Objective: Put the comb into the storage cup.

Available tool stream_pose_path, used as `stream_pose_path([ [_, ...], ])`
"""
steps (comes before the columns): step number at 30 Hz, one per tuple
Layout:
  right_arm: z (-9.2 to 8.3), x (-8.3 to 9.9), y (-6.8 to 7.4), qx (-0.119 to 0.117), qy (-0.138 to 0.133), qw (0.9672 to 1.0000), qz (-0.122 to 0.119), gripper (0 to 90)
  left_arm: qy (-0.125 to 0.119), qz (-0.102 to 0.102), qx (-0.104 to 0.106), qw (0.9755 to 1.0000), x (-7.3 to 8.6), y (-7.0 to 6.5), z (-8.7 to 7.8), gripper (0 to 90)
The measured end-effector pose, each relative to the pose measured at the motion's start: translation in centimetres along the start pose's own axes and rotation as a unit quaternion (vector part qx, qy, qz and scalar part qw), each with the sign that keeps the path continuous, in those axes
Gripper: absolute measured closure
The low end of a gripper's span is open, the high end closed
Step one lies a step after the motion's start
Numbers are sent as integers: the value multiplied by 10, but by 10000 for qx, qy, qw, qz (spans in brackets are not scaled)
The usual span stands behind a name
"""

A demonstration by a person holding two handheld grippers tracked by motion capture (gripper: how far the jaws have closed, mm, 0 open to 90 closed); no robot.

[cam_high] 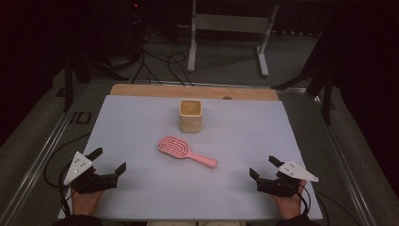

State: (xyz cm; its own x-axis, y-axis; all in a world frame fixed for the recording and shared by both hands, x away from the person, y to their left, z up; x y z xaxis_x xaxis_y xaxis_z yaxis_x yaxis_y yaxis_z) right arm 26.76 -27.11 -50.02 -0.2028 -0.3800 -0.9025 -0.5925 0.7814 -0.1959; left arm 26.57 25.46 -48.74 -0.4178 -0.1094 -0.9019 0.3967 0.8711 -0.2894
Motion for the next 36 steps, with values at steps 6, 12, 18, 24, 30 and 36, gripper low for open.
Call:
stream_pose_path([
  [6, 1, 0, 0, -14, -43, 10000, 35, 91, 7, 71, -60, 10000, 1, -1, 2, 0],
  [12, 3, -1, 0, -20, -74, 10000, 60, 91, 44, 214, -120, 9997, 4, -3, 6, 0],
  [18, 4, -2, 1, -47, -76, 10000, 45, 91, 58, 247, -125, 9996, 5, -3, 7, 0],
  [24, 5, -4, 1, -80, -130, 9999, 72, 91, 84, 252, -128, 9996, 6, -4, 9, 0],
  [30, 6, -7, 2, -102, -160, 9998, 86, 91, 140, 291, -93, 9994, 7, -7, 12, 0],
  [36, 9, -10, 4, -167, -192, 9996, 72, 91, 161, 324, -92, 9993, 8, -9, 13, 0],
])
Point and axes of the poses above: each handheld gripper's, and its own axes: z roughly forward along the jaws, x roughly out of its underside, y roughly to its left, the point moved 4 cm from there along z, roughly forward along the jaws, and after that the axes turned 15 degrees about -z, right-handed, at the moved point
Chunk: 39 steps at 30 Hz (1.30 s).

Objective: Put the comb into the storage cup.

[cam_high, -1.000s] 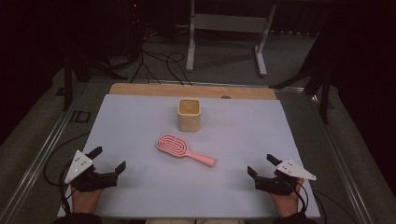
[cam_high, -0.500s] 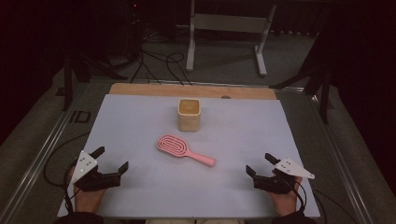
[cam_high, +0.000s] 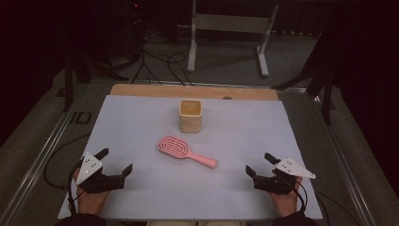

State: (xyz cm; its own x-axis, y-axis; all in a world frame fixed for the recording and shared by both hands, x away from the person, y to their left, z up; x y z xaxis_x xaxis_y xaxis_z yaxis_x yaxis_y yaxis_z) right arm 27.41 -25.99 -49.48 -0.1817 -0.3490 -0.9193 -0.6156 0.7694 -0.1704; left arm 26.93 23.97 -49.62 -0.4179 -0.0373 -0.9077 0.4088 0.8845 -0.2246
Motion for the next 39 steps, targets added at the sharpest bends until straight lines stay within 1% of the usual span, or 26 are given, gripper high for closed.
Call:
stream_pose_path([
  [6, 2, -9, 2, -8, 2, 10000, -64, 92, -10, -58, -6, 10000, 0, 1, 0, 0],
  [8, 3, -11, 2, -13, 19, 10000, -81, 92, 0, -46, -17, 10000, 1, 1, 0, 0],
  [10, 5, -15, 2, -61, 9, 10000, -76, 92, -5, -49, -14, 10000, 1, 1, 0, 0],
  [14, 10, -20, 2, -76, 71, 9999, -79, 97, -15, -65, -33, 10000, 1, 2, 1, 0],
  [15, 13, -22, 2, -50, 162, 9998, -79, 103, -5, -70, -62, 10000, 1, 3, 1, 0],
  [16, 19, -25, 3, -91, 261, 9996, -70, 114, -15, -83, -61, 9999, 1, 3, 1, 0],
  [21, 28, -32, 5, -142, 290, 9994, -94, 127, -27, -99, -60, 9999, 1, 3, 1, 0],
  [22, 33, -34, 5, -118, 430, 9990, -101, 140, -35, -97, -71, 9999, 1, 3, 1, 0],
  [23, 35, -35, 6, -111, 487, 9987, -102, 145, -50, -97, -78, 9999, 1, 3, 1, 0],
  [25, 40, -37, 7, -172, 548, 9983, -54, 163, -68, -103, -83, 9999, 1, 3, 1, 0],
  [26, 44, -38, 7, -169, 614, 9980, -48, 169, -69, -106, -88, 9999, 1, 4, 1, 0],
  [27, 44, -38, 7, -169, 614, 9980, -48, 169, -69, -106, -88, 9999, 1, 4, 1, 0],
  [28, 51, -40, 9, -211, 683, 9974, 0, 190, -67, -106, -103, 9999, 1, 4, 1, 0],
  [29, 51, -40, 9, -211, 683, 9974, 0, 190, -67, -106, -103, 9999, 1, 4, 1, 0],
  [30, 58, -41, 11, -247, 777, 9967, 7, 205, -70, -115, -110, 9998, 1, 4, 1, 0],
  [31, 60, -41, 12, -276, 812, 9963, 9, 213, -61, -103, -124, 9999, 1, 5, 1, 0],
  [34, 67, -44, 14, -346, 823, 9960, 23, 246, -61, -104, -126, 9998, 2, 5, 1, 0],
  [35, 73, -47, 18, -335, 872, 9956, -61, 286, -65, -112, -122, 9998, 2, 5, 1, 0],
  [37, 78, -50, 21, -403, 856, 9954, -136, 340, -72, -103, -131, 9998, 2, 5, 1, 0],
  [38, 78, -50, 21, -403, 856, 9954, -136, 340, -72, -103, -131, 9998, 2, 5, 1, 0],
  [39, 81, -51, 23, -432, 863, 9952, -186, 389, -72, -103, -131, 9998, 2, 5, 1, 0],
])
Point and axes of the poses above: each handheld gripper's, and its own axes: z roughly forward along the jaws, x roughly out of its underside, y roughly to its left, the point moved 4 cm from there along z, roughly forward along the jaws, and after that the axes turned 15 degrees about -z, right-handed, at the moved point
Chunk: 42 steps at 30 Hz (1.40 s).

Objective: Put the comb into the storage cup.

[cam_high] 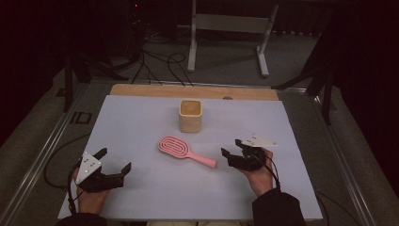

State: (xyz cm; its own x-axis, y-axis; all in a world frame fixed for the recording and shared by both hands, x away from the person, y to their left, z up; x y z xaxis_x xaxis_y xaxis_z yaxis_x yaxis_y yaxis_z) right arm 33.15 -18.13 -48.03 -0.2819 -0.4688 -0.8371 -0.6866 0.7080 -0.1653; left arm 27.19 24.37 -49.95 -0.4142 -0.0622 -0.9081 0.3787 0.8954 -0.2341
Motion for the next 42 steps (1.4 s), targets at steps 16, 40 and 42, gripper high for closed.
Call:
stream_pose_path([
  [16, 42, 7, 7, -216, 599, 9980, -61, 900, -15, -8, -13, 10000, 0, 0, 1, 0],
  [40, 60, 27, 44, -853, 1302, 9862, -571, 900, -26, 24, -62, 10000, 0, 0, 0, 0],
  [42, 60, 29, 46, -883, 1325, 9855, -584, 900, -27, 36, -64, 10000, 0, 0, 0, 0],
])
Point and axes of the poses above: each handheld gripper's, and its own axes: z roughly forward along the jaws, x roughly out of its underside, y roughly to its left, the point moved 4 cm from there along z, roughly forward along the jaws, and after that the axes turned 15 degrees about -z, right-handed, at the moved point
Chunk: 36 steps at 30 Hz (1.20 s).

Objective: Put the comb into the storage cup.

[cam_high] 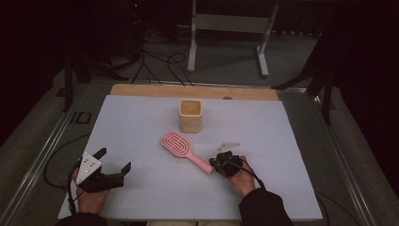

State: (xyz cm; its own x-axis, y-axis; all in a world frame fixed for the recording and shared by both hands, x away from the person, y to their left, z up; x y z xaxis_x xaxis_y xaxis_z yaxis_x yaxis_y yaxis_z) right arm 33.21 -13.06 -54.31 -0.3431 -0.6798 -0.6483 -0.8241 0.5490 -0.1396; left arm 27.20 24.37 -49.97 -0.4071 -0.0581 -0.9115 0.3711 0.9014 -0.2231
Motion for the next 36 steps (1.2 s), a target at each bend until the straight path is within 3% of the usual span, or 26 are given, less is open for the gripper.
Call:
stream_pose_path([
  [16, 5, -13, 44, -414, 8, 9975, -568, 899, -3, -6, 3, 10000, 0, 0, 0, 0],
  [29, 7, -20, 57, -550, 99, 9957, -736, 900, -10, -11, 4, 10000, 0, 0, 0, 0],
  [36, 10, -26, 69, -672, 45, 9932, -953, 899, -15, -13, -3, 10000, 0, 0, 0, 0],
])
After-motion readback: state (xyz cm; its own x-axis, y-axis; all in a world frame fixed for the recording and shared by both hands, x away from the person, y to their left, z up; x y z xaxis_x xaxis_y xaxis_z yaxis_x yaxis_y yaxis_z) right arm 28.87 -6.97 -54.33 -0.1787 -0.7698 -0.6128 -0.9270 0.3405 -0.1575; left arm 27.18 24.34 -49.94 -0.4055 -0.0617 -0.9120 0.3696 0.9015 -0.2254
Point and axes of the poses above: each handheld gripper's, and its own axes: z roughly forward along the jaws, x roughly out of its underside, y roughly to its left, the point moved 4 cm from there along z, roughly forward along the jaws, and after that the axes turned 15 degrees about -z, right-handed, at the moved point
